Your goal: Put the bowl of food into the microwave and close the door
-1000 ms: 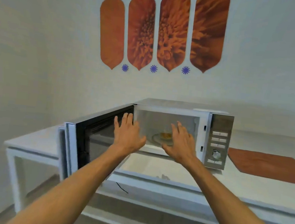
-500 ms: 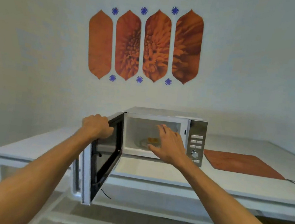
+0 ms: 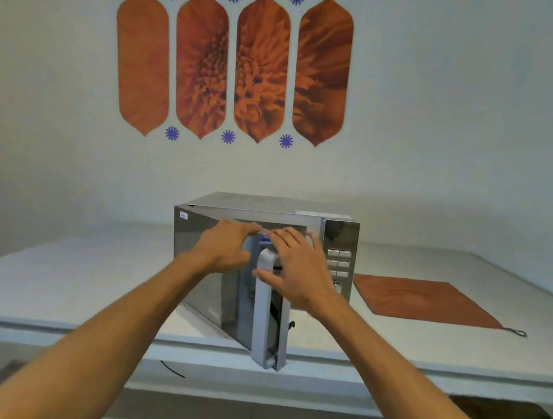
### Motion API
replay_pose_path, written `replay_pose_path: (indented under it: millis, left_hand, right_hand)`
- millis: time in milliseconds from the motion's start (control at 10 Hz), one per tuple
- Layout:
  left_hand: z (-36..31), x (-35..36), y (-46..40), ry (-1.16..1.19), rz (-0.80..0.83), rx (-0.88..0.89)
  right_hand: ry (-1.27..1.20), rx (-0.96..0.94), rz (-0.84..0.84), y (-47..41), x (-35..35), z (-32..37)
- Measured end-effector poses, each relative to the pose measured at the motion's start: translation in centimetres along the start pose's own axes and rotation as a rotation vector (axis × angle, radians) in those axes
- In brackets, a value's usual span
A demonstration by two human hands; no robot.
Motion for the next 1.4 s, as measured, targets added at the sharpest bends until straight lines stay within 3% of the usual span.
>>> replay_pose_path:
  millis: [200, 500, 900, 1100, 1200, 1400]
  left_hand:
    - [-2.4, 4.9, -7.1, -0.109, -0.02, 0.034]
    - [-2.9, 9.0, -13.8, -0.12, 0.008, -0.015]
    - [-2.5, 10.1, -15.8, -0.179, -0.043, -0.011]
    - [-1.8, 10.7, -15.6, -0.195, 0.037, 0.053]
    - [-0.6, 11.2, -14.1, -0.163, 0.008, 0.044]
    - [3.0, 7.4, -8.9, 0.001, -0.318, -0.019]
  right_hand:
    - [0.16, 0.107, 0.05, -1.8, 2.6, -7.5]
    - [0.133, 0.206, 0.029, -4.9, 6.7, -14.3]
    - [0.077, 0.227, 0.02, -6.5, 8.0, -16.3]
    - [0.087, 0.289, 0.062, -6.6, 7.8, -16.1]
    - [0.111, 0.32, 0.07, -4.8, 7.6, -15.8]
    - [0.081, 0.391, -0.014, -2.0, 4.6, -13.6]
Point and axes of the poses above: each hand's wrist, its own y-axis away from the middle knuckle, its own x-axis out of the palm, z = x × y, the point moved 9 cm from there along -y, towards the middle knuckle, and after that the axes turned 7 degrees about -y, right-handed, at the moved point
